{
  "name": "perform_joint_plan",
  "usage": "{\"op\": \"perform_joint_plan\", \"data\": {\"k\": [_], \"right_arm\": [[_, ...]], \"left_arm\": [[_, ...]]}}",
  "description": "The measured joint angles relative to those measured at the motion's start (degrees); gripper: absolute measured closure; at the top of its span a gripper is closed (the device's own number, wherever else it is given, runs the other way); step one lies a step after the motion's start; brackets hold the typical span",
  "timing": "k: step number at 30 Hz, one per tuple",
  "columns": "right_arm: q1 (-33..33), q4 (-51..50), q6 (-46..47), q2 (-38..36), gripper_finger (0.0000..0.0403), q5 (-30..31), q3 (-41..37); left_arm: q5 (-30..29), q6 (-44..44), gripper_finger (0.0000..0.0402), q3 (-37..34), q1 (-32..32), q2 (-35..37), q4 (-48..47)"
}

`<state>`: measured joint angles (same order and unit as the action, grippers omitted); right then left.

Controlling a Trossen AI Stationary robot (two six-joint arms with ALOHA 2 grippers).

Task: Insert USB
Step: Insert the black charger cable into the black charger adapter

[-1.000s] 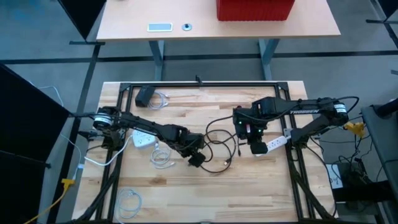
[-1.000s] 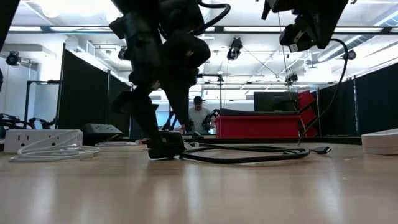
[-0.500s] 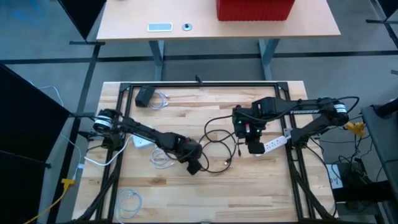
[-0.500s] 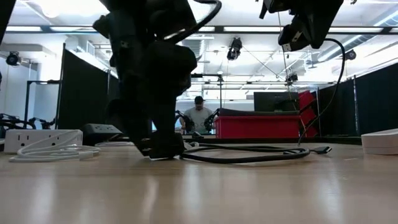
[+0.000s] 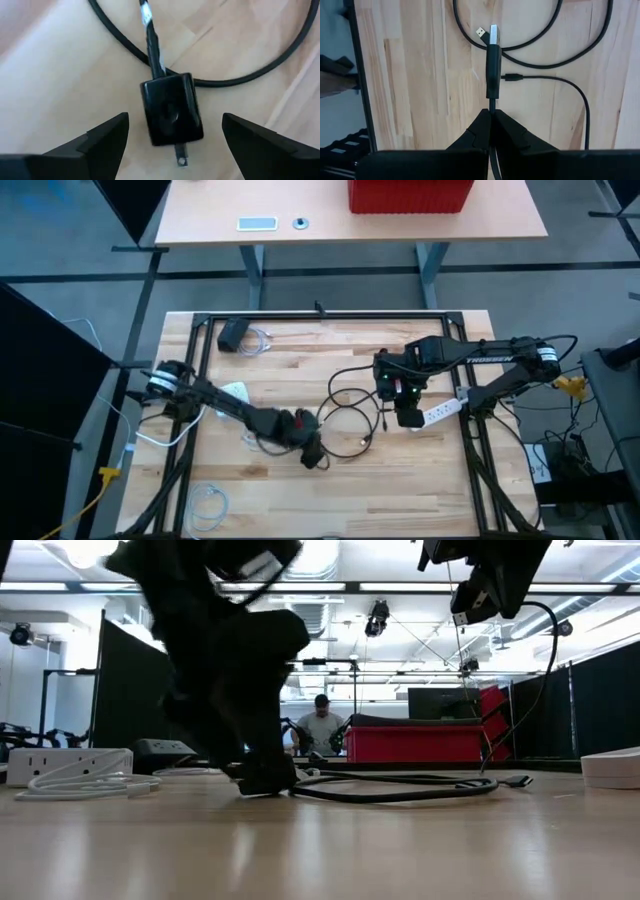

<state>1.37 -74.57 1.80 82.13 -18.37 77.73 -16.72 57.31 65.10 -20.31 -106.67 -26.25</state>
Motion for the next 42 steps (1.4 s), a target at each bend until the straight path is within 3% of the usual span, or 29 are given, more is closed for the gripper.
{"op": "perform_joint_plan", "data": {"k": [4,7,12,17,20,24,30,36,42], "right_arm": [[0.0,-0.71,0.99,0.0,0.0403,0.0,-0.15],[0.0,-0.72,0.56,0.0,0.0403,0.0,-0.15],[0.0,-0.63,0.62,0.0,0.0403,0.0,-0.15],[-0.67,-0.6,0.7,0.0,0.0403,0.06,-0.15],[-1.3,-0.54,0.79,0.0,0.0403,0.24,-0.17],[-2.14,-0.32,1.71,0.0,0.0403,0.44,-0.23],[-2.67,4.64,5.13,0.01,0.0403,0.47,-2.8],[-2.62,6.62,6.9,0.46,0.0403,0.57,-5.8],[-2.62,7.29,8.09,0.46,0.0403,0.55,-6.29]], "left_arm": [[-14.75,3.53,0.0093,-0.81,-6.12,0.07,2.14],[-20.2,8.44,0.0093,-3.1,-7.92,0.07,5.25],[-22.52,16.28,0.0093,-9.76,-7.72,0.07,12.97],[-22.94,10.92,0.0093,-17.7,-7.77,0.07,34.09],[-24.02,9.91,0.0093,-21.3,-7.77,0.07,40.05],[-25.06,9.5,0.0093,-23.18,-7.94,0.11,41.34],[-27.8,-0.83,0.0093,-24.34,-8.53,0.07,46.5],[-29.28,-1.36,0.0093,-23.93,-8.55,0.04,46.26],[-27.09,-1.43,0.0093,-23.59,-8.63,0.04,44.5]]}}
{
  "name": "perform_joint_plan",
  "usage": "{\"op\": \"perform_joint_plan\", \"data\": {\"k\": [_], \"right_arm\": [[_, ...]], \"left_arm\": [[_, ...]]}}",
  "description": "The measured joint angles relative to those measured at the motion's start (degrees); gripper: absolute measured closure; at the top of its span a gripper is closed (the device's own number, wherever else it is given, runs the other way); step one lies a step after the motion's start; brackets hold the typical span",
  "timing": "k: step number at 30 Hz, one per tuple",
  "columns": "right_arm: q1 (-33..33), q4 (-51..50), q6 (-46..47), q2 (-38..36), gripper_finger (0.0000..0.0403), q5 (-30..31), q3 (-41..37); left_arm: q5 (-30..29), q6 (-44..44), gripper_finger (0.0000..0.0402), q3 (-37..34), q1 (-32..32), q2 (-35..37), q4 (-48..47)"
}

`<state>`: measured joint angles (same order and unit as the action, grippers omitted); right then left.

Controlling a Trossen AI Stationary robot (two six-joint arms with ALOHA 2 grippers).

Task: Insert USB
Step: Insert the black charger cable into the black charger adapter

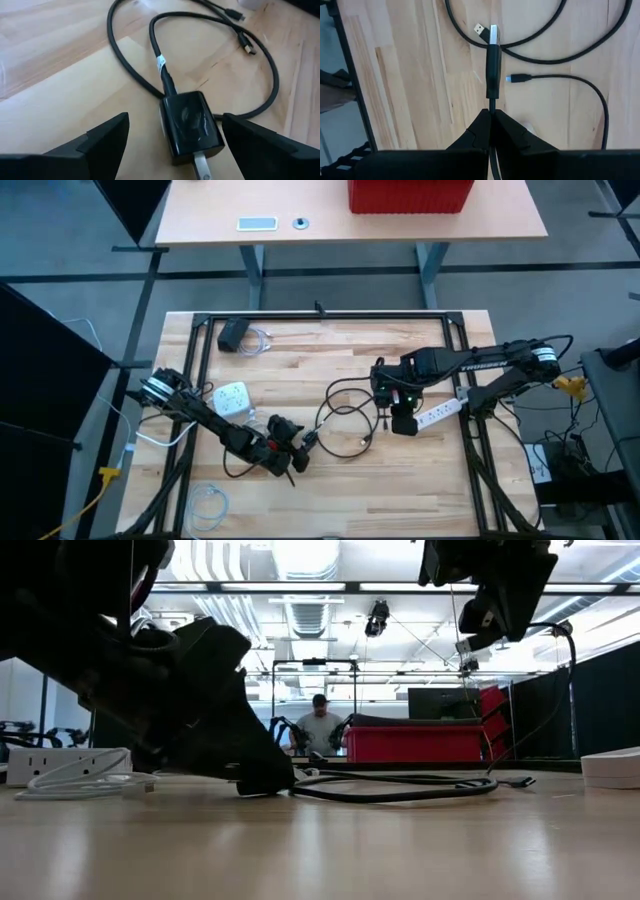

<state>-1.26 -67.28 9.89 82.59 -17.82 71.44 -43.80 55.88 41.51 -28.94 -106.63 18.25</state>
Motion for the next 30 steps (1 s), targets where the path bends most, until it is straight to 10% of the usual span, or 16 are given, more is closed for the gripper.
{"op": "perform_joint_plan", "data": {"k": [4,9,19,30], "right_arm": [[0.0,2.26,0.0,0.0,0.0403,0.05,-0.39],[-0.16,5.14,0.27,0.02,0.0403,1.42,-1.44],[-4.85,17.76,2.1,0.02,0.0403,6.34,-5.64],[-8.25,23.19,8.86,2.78,0.0403,12.2,-3.2]], "left_arm": [[0.85,-1.89,0.0124,1.11,0.02,0.0,-3.44],[0.69,-3.28,0.0262,1.34,0.17,0.0,-4.71],[1.32,-20.59,0.0255,1.27,0.24,6.42,-2.41],[26.97,-38.22,0.0255,1.31,13.74,18.25,-6.77]]}}
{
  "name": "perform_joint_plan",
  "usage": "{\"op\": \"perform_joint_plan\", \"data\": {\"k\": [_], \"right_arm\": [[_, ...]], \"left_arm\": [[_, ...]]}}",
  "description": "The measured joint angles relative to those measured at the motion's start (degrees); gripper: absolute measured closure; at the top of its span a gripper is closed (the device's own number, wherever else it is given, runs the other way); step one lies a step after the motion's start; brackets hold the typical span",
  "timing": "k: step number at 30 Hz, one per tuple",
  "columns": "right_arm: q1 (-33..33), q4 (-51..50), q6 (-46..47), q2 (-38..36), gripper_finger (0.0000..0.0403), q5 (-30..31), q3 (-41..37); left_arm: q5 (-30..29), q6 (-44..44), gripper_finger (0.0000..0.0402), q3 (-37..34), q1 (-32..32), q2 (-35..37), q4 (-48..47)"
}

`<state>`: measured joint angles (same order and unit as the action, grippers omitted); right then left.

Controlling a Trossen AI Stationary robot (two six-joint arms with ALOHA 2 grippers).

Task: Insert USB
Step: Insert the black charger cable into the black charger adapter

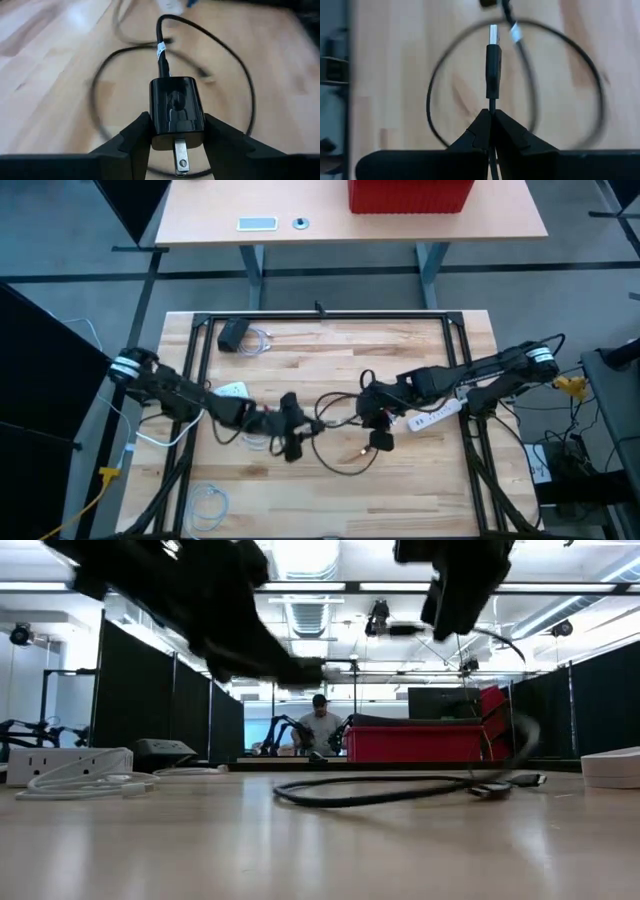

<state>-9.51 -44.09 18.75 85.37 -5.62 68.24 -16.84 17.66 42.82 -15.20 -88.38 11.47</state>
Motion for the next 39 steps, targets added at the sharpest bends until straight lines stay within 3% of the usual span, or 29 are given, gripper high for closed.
{"op": "perform_joint_plan", "data": {"k": [5,14,25,36,39], "right_arm": [[-0.43,-2.6,2.19,4.15,0.0403,-0.9,2.53],[-0.73,-3.25,3.65,9.44,0.0403,-2.78,5.87],[-3.11,-0.14,6.67,9.0,0.0403,-1.55,7.16],[-7.71,0.39,10.46,2.36,0.0403,8.74,7.16],[-9.17,0.74,10.77,0.68,0.0403,12.97,7.16]], "left_arm": [[5.94,-5.39,0.0255,3.23,2.37,-3.18,0.53],[11.38,-12.63,0.0255,6.54,2.42,-5.06,1.06],[11.75,-13.98,0.0255,6.26,2.44,-3.47,3.38],[11.48,-14.02,0.0255,4.5,2.47,1.76,2.19],[11.49,-14.0,0.0255,2.25,2.45,3.29,8.71]]}}
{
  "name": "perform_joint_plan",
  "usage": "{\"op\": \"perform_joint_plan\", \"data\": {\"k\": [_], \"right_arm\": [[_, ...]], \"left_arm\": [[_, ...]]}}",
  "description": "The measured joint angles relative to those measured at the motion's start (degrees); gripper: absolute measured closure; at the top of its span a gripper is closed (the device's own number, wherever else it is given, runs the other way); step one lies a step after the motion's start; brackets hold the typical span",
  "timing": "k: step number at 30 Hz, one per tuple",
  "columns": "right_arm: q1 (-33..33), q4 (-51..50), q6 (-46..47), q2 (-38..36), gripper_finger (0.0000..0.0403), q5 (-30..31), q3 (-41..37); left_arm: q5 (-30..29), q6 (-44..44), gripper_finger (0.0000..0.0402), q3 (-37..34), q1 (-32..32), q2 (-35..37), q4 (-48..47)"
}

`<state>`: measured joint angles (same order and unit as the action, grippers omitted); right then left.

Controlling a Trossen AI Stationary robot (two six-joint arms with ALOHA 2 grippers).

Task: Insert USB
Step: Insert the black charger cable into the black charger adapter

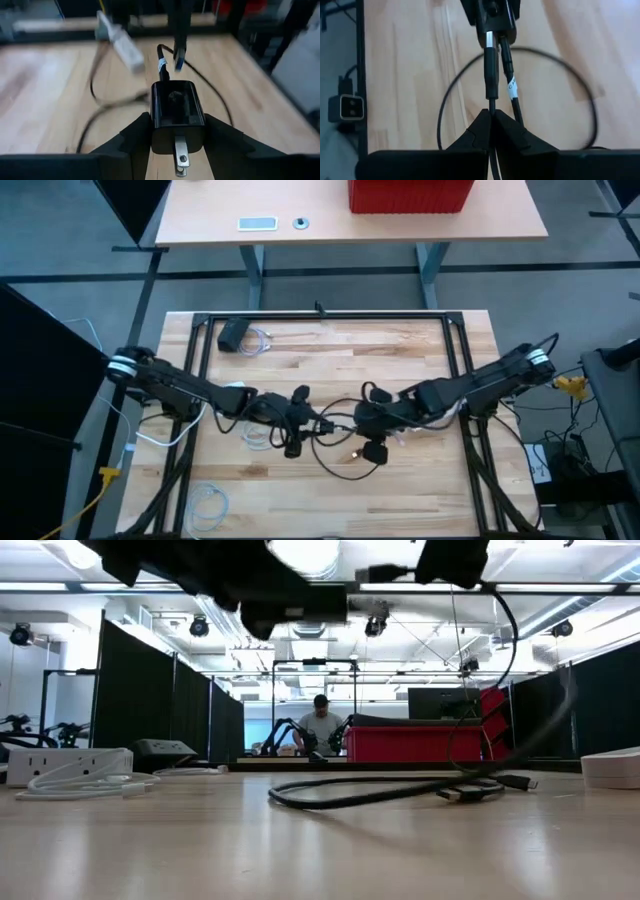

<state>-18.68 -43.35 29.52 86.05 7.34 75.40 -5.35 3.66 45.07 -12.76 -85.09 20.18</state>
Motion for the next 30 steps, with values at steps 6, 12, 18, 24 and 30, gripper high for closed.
{"op": "perform_joint_plan", "data": {"k": [6,12,18,24,30], "right_arm": [[-2.43,3.36,-0.25,0.03,0.0403,1.42,-0.02],[-2.09,4.11,-0.44,0.17,0.0403,1.39,-0.04],[-1.42,4.62,-0.06,0.32,0.0403,-0.07,-0.04],[-1.44,3.29,1.28,0.32,0.0403,-0.71,-0.13],[-1.42,2.29,2.47,0.32,0.0403,-2.05,-0.13]], "left_arm": [[0.87,0.71,0.0255,-6.82,-0.17,3.58,12.19],[0.33,2.03,0.0255,-9.01,-0.72,4.13,14.5],[0.0,0.32,0.0255,-5.2,-1.57,1.13,12.03],[-0.23,-1.64,0.0255,-2.07,-1.68,-0.12,7.99],[-0.1,-3.11,0.0255,-2.0,-1.85,0.4,7.85]]}}
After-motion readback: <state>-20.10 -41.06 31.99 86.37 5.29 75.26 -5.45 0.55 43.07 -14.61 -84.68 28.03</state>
